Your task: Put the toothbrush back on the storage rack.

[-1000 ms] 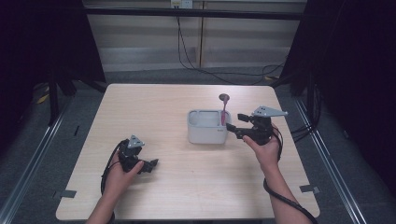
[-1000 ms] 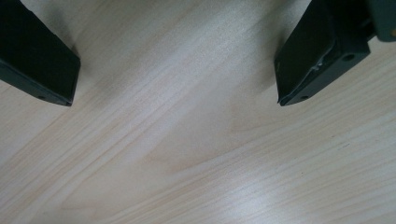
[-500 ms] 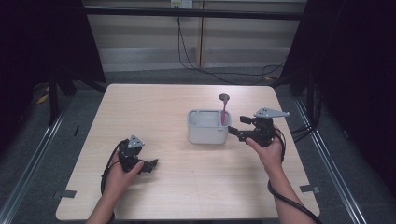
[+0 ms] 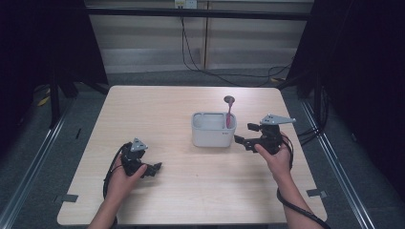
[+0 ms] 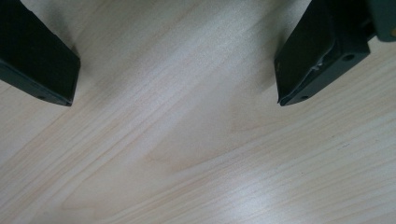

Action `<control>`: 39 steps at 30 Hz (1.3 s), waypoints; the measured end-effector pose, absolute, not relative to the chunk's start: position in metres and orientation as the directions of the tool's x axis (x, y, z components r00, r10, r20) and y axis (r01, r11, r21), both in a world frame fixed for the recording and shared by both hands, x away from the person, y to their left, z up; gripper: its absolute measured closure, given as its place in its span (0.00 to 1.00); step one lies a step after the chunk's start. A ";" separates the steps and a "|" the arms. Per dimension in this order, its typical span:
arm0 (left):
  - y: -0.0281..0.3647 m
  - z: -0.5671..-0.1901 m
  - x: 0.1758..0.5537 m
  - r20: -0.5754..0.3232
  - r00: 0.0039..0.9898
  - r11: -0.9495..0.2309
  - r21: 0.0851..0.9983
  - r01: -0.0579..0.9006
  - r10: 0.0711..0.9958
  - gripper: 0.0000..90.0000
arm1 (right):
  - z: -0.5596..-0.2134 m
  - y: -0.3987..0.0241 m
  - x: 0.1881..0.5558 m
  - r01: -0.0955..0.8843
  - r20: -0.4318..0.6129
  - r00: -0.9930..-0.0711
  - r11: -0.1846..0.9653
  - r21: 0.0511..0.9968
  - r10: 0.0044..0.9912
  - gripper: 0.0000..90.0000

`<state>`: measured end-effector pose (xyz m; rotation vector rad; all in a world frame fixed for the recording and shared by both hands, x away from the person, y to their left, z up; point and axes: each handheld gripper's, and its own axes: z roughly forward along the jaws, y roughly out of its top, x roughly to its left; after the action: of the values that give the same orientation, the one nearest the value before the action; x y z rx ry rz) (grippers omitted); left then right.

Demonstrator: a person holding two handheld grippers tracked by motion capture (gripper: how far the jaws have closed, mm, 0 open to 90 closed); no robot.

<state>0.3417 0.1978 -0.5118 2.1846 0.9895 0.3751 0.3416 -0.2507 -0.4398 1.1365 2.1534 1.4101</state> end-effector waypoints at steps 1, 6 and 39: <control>0.198 -0.512 0.342 -0.023 0.666 -0.464 0.700 0.543 0.745 0.00 | -0.440 -0.251 0.342 0.440 0.148 -0.629 0.193 0.877 0.763 0.18; 0.198 -0.512 0.342 -0.018 0.668 -0.467 0.700 0.540 0.744 0.00 | -0.444 -0.252 0.338 0.444 0.133 -0.639 0.222 0.868 0.757 0.18; 0.198 -0.512 0.342 -0.023 0.666 -0.464 0.700 0.543 0.745 0.00 | -0.476 -0.255 0.322 0.485 0.124 -0.680 0.317 0.815 0.722 0.18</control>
<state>0.3417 0.1978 -0.5118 2.1843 0.9895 0.3755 0.3220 -0.2545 -0.4763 1.0939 2.3227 1.2943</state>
